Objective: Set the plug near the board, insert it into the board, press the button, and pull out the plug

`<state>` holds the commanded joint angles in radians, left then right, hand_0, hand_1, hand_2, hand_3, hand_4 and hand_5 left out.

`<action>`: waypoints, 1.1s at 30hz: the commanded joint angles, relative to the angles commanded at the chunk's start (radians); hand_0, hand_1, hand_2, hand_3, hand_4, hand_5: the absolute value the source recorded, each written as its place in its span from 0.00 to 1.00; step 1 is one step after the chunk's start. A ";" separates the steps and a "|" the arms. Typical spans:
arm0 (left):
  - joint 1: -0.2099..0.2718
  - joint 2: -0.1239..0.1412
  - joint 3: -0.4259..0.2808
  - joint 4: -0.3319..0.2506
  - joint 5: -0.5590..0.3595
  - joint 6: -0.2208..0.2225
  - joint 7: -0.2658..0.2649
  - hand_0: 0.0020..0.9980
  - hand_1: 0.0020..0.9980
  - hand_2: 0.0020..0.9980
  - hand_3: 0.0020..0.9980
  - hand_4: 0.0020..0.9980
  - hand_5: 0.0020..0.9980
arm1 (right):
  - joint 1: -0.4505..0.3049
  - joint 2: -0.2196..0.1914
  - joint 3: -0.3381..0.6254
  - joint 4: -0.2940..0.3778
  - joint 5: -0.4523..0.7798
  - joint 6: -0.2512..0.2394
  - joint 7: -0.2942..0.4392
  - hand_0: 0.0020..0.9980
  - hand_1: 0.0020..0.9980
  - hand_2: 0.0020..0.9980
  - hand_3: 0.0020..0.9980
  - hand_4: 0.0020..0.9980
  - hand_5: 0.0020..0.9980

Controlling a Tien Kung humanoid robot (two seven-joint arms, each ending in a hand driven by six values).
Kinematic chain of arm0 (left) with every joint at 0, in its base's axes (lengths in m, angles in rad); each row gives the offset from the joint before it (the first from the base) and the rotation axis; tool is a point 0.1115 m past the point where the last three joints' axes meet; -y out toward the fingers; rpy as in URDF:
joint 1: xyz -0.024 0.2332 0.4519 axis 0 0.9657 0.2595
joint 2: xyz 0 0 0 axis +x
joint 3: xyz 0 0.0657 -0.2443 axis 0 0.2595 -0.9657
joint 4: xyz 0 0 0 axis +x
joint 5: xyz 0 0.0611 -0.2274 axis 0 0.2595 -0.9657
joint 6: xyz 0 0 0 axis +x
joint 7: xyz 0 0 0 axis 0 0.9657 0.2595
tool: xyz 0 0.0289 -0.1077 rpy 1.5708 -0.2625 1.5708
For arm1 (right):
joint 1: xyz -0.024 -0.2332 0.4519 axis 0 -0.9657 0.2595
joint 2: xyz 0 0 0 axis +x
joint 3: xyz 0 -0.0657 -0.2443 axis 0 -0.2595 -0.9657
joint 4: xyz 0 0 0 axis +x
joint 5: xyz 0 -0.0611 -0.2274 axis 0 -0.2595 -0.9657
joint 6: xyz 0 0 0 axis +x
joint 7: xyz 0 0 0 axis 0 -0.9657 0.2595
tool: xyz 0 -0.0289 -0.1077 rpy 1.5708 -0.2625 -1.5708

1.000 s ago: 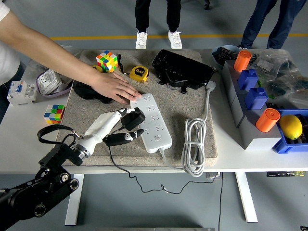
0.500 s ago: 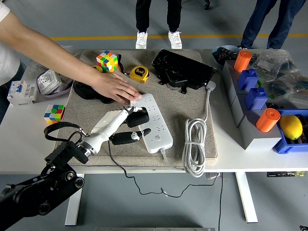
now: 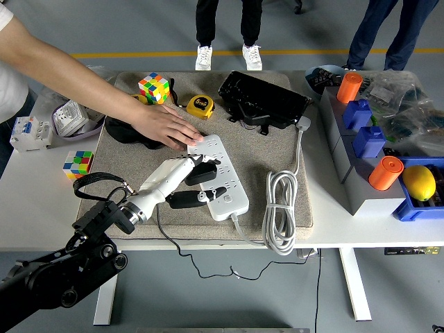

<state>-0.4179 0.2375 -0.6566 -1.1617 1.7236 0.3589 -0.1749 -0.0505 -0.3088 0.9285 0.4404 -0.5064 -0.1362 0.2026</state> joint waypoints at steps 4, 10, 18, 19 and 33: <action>0.003 0.006 -0.017 -0.019 -0.011 0.009 -0.014 0.78 0.80 0.80 0.77 0.85 0.78 | 0.000 0.000 0.000 0.000 0.000 0.000 0.000 0.60 0.61 0.56 0.55 0.76 0.23; 0.012 0.024 -0.032 -0.094 -0.028 0.002 -0.005 0.78 0.79 0.79 0.76 0.86 0.77 | 0.000 0.000 0.003 0.001 -0.002 0.000 0.000 0.60 0.61 0.56 0.55 0.76 0.23; 0.020 0.044 -0.041 -0.238 -0.053 -0.064 0.093 0.36 0.49 0.56 0.76 0.88 0.64 | -0.001 -0.001 0.002 0.001 -0.004 0.000 -0.001 0.60 0.61 0.56 0.55 0.76 0.23; 0.021 0.046 -0.042 -0.256 -0.055 -0.079 0.112 0.36 0.49 0.56 0.76 0.88 0.64 | -0.001 -0.001 0.001 0.000 -0.004 0.000 -0.001 0.60 0.61 0.56 0.55 0.76 0.23; -0.005 0.062 -0.029 -0.435 -0.069 -0.355 0.437 0.09 0.15 0.27 0.90 0.73 0.11 | 0.003 -0.007 -0.007 0.001 -0.004 0.001 -0.003 0.60 0.61 0.56 0.55 0.76 0.23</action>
<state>-0.4226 0.2994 -0.6858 -1.5965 1.6550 0.0044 0.2623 -0.0480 -0.3157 0.9216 0.4411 -0.5104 -0.1350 0.1997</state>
